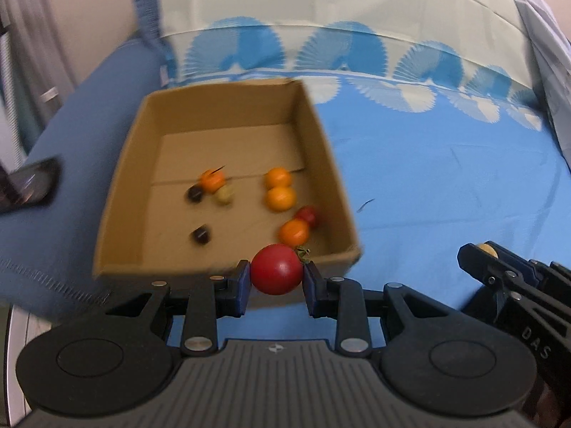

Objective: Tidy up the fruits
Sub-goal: 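Carry the red tomato and the yellow fruit over the cardboard box with both grippers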

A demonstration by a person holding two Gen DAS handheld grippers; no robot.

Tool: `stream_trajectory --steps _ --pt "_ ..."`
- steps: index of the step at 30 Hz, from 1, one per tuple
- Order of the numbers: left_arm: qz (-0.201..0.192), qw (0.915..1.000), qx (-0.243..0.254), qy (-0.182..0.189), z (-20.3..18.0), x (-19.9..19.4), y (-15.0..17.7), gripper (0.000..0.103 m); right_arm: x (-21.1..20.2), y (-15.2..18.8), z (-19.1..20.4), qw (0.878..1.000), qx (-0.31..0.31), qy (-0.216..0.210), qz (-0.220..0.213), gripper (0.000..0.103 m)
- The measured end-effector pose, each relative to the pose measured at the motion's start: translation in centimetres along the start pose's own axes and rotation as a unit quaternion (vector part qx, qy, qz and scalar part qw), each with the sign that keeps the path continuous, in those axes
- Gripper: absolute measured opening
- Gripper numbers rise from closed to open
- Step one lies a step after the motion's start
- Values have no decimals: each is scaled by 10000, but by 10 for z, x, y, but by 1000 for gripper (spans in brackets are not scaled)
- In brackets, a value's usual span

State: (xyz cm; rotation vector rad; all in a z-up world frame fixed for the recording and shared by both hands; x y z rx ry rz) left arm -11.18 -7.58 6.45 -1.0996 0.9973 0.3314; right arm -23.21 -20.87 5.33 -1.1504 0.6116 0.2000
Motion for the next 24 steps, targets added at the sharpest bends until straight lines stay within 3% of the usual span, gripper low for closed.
stream_trajectory --steps 11,24 --pt "-93 9974 -715 -26 51 -23 44 34 -26 21 60 9964 -815 -240 44 26" --pt "-138 9969 -767 47 56 -23 45 34 -28 28 74 9943 -1027 -278 94 26"
Point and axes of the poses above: each gripper's, at about its wrist camera, not at the fingertips, and x roughly the way its jaws point, z to its left, y to its underside, the point moved 5 cm from there along x, roughly the way its jaws point, and after that the axes turned 3 degrees about -y, right-handed, at the moved point
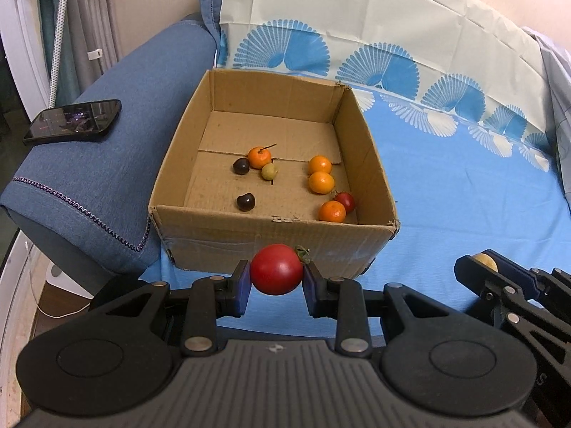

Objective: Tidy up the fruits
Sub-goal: 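Carry the red tomato and the yellow fruit over the cardboard box with both grippers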

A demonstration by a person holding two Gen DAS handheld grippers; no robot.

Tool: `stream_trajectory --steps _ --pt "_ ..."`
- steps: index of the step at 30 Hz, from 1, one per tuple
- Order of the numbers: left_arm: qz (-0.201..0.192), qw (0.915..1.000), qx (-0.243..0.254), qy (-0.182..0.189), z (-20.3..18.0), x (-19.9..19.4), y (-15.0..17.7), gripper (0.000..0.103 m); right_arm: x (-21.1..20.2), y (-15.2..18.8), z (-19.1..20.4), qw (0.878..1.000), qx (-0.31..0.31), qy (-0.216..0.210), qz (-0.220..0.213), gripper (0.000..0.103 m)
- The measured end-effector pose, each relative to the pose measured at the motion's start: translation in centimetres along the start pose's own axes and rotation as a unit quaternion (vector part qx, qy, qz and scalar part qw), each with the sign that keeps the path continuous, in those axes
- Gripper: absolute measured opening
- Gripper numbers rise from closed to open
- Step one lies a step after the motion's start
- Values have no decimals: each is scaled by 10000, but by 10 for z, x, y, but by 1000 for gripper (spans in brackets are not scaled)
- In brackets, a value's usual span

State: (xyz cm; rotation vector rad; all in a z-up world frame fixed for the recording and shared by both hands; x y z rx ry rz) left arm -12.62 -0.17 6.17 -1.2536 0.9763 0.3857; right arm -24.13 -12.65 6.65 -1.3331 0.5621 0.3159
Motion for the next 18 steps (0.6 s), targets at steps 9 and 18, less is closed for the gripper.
stream_trajectory --steps 9,18 --pt "70 10000 -24 -26 1 7 -4 34 8 0 -2 10000 -10 -27 85 26" --pt "-23 9998 -127 -177 17 13 -24 34 17 -10 -2 9999 -143 3 28 26"
Point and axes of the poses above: each gripper's, at about its wrist camera, not at the fingertips, and x roughly the way its jaws point, z to its left, y to its underside, the point moved 5 cm from there along x, roughly the way its jaws point, and after that the axes turned 3 degrees about -y, right-handed, at the moved point
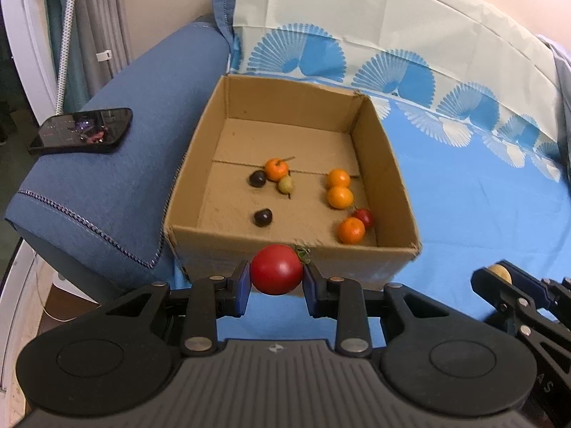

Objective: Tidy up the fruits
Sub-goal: 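Carry the red tomato and the yellow fruit over the cardboard box with both grippers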

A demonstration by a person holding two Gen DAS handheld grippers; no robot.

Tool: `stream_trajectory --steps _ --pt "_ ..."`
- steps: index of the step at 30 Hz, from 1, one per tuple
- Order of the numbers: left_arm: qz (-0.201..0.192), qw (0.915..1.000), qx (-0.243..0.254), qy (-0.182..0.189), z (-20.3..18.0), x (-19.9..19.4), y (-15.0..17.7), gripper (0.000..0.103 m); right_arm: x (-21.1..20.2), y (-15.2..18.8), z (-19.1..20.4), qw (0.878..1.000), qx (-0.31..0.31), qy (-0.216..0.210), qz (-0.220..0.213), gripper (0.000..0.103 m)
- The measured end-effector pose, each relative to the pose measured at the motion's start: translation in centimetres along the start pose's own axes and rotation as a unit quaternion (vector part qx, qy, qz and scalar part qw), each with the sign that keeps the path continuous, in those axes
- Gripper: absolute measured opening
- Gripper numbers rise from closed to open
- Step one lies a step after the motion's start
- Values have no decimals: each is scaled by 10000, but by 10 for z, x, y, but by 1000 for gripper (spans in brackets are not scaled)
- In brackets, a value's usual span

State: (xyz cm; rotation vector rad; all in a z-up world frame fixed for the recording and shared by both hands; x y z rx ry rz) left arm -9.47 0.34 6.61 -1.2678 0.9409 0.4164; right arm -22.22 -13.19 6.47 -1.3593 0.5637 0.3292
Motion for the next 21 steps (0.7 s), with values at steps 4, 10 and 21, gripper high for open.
stream_trajectory --steps 4,10,21 --pt "-66 10000 -63 -41 8 6 -15 34 11 -6 -1 10000 8 -7 49 26" --pt "-98 9999 -84 -78 15 24 -41 34 37 -22 -2 10000 -8 -26 69 26" --pt "214 9997 30 -69 17 88 -75 34 115 -47 5 9994 -202 -157 223 26"
Point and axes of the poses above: each gripper's, at about its wrist camera, not at the fingertips, and x roughly the way its jaws point, z to its left, y to its underside, the point moved 5 cm from there along x, roughly the way its jaws point, and after that the axes turned 3 degrees about -y, right-handed, at the moved point
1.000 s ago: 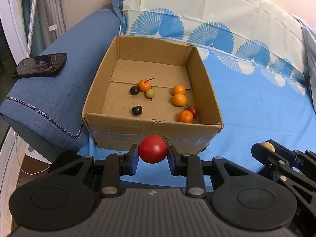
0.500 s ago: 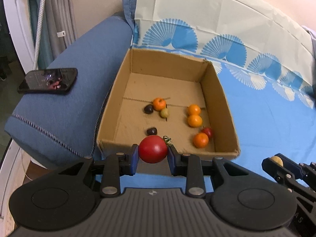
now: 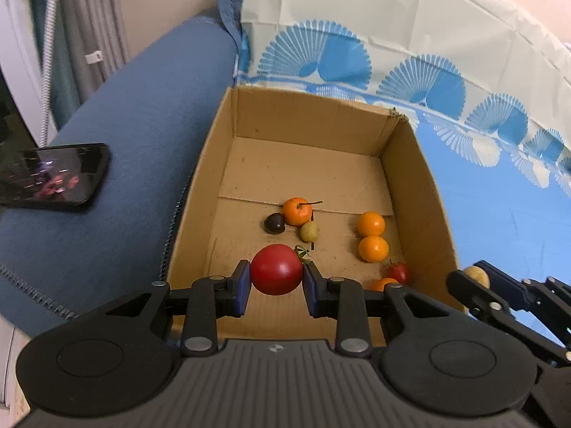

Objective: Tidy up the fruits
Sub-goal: 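Carry the red tomato and the yellow fruit over the cardboard box with both grippers, then open the left gripper to drop the tomato while the right gripper drops the yellow fruit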

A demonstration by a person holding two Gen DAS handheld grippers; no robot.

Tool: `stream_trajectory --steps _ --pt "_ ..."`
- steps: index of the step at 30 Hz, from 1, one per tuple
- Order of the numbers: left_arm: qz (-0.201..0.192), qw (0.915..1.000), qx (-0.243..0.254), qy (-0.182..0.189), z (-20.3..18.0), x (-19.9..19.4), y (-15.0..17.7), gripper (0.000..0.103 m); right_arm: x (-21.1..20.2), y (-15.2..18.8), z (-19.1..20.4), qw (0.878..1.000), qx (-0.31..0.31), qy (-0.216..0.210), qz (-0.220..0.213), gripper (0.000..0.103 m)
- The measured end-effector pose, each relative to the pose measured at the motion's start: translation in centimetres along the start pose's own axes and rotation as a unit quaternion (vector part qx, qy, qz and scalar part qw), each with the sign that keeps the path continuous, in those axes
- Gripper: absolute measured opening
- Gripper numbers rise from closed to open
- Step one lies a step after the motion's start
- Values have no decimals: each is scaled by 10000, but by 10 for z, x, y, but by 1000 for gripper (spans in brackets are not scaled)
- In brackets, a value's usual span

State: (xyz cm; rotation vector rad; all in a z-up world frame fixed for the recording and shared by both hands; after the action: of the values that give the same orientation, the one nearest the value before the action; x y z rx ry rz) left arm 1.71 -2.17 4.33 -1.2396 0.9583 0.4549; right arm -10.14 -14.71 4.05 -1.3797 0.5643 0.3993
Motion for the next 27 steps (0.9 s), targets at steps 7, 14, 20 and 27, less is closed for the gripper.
stream_trajectory --steps 7,14,20,27 --pt "332 9993 157 -42 -6 47 -4 34 47 5 -2 9994 -44 -13 346 26" --pt "510 9981 326 -110 -12 74 1 34 73 14 -9 9983 -74 13 576 26" --pt "623 9972 371 -162 -14 87 3 34 85 21 -12 9976 -122 28 682 26" --pt "726 9963 442 -119 -16 97 5 88 94 23 -14 9970 -254 -3 730 33"
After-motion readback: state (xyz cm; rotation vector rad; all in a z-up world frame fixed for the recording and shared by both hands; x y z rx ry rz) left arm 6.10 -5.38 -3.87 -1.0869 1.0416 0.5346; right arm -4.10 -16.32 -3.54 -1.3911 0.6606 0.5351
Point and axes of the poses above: each gripper's, at about its wrist camera, not at the fingertips, and x roughly the way its jaws point, z to its left, y to its underside, the point moved 5 cm from there along x, roughly the way its jaws point, and after that the axes turned 3 degrees about -y, right-handed, at the moved point
